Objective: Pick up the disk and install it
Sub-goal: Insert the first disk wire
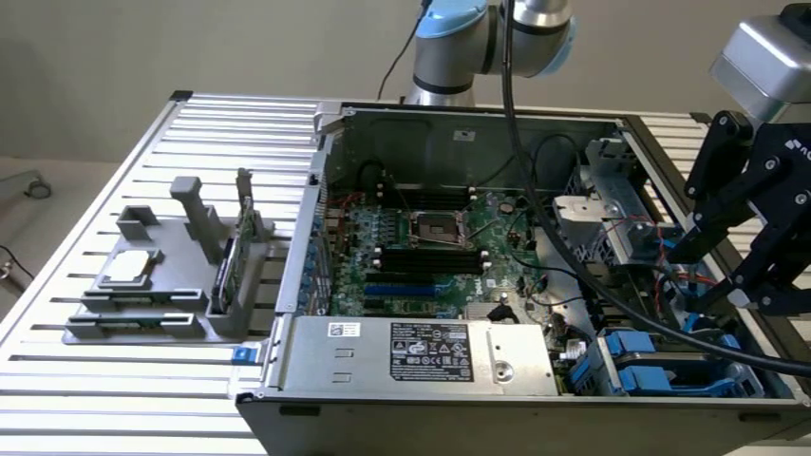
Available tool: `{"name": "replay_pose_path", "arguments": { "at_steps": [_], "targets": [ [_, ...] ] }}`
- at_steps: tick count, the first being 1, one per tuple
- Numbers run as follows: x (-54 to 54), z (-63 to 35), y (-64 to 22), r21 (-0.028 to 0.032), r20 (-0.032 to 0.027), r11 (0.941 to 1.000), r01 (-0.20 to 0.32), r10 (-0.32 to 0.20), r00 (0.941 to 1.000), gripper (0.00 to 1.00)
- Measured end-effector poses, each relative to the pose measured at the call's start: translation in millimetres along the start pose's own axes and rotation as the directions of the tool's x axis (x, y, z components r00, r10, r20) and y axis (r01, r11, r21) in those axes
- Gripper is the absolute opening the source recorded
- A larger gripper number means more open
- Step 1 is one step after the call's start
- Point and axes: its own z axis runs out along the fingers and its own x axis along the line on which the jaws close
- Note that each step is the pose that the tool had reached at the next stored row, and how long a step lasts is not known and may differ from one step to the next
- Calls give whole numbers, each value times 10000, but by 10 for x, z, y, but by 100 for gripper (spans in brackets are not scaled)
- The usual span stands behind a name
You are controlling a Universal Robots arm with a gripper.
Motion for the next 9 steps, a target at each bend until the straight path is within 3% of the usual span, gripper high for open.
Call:
{"name": "replay_pose_path", "arguments": {
  "at_steps": [6,9],
  "targets": [
    [0,0,0,0,-1,10000,-8,8,10000,47],
    [0,7,-2,14,4,9997,-250,250,9997,45]
  ]
}}
